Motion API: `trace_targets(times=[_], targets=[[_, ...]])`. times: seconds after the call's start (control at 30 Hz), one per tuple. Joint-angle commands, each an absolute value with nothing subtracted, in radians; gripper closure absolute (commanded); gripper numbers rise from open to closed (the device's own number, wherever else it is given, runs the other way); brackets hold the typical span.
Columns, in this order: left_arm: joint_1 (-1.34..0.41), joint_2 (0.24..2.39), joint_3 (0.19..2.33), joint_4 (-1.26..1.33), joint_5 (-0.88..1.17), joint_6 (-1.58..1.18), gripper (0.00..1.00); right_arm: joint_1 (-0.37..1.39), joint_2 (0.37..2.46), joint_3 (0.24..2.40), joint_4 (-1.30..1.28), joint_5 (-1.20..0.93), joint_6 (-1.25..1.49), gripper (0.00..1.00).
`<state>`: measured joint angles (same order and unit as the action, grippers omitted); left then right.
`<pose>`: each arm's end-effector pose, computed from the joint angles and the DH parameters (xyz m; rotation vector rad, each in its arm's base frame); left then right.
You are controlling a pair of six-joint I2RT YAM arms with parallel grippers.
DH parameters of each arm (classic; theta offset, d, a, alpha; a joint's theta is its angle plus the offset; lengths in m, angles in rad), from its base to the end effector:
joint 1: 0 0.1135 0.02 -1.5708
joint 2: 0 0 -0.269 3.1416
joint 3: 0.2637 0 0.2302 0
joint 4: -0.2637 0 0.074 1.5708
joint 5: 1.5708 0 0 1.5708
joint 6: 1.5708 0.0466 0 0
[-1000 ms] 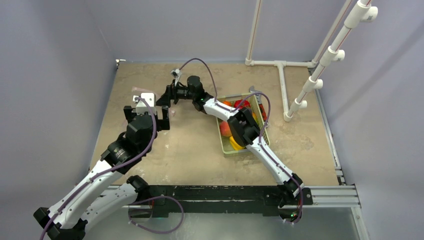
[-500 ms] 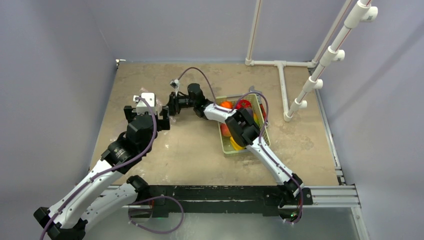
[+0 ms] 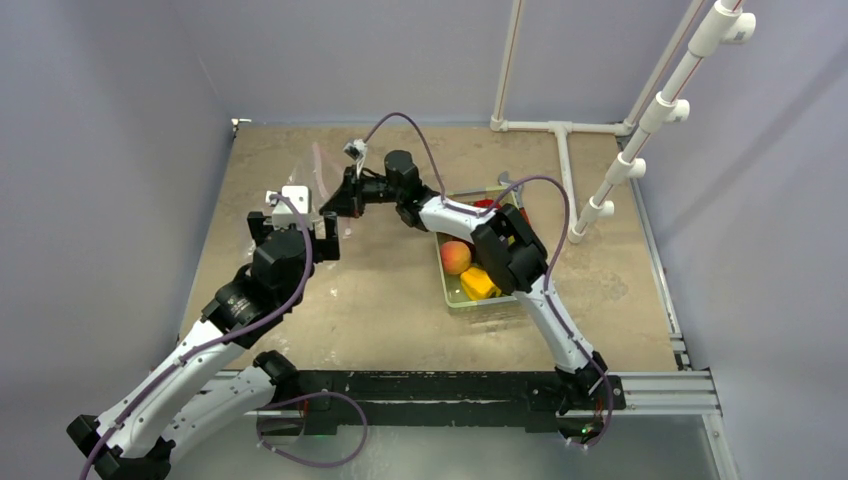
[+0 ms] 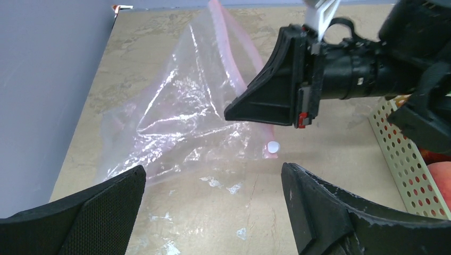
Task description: Place the food in the zip-top bag and seal the zipper
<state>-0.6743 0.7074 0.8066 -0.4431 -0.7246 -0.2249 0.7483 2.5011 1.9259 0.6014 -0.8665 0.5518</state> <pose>0.1234 -0.0591 0.3333 -0.0659 1.8253 0.0624 0.3855 0.4063 0.2064 -0.9405 1.5635 1.6309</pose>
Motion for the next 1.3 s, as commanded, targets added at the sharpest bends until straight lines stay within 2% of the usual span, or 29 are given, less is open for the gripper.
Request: trace_targets(times=[0.0, 0.27, 0.57, 0.83, 1.27], targets=[[-0.672, 0.695, 0.816, -0.434, -0.735, -0.236, 0.03, 0.765, 2.354, 1.847, 0.654, -0.785, 0.486, 1.0], [-0.671, 0.657, 0.858, -0.429, -0.739, -0.309, 0.01, 0.827, 2.151, 1.632, 0.634, -0.609, 0.385, 1.0], [-0.671, 0.695, 1.04, -0.577, -0.736, -0.437, 0.01, 0.902, 1.986, 1.46, 0.604, -0.415, 0.284, 1.0], [-0.671, 0.741, 1.2, -0.733, -0.662, -0.511, 0.05, 0.927, 1.812, 1.278, 0.631, -0.283, 0.254, 1.0], [-0.671, 0.873, 1.414, -0.882, -0.437, -0.594, 0.04, 1.041, 1.639, 1.136, 0.578, -0.07, 0.188, 1.0]])
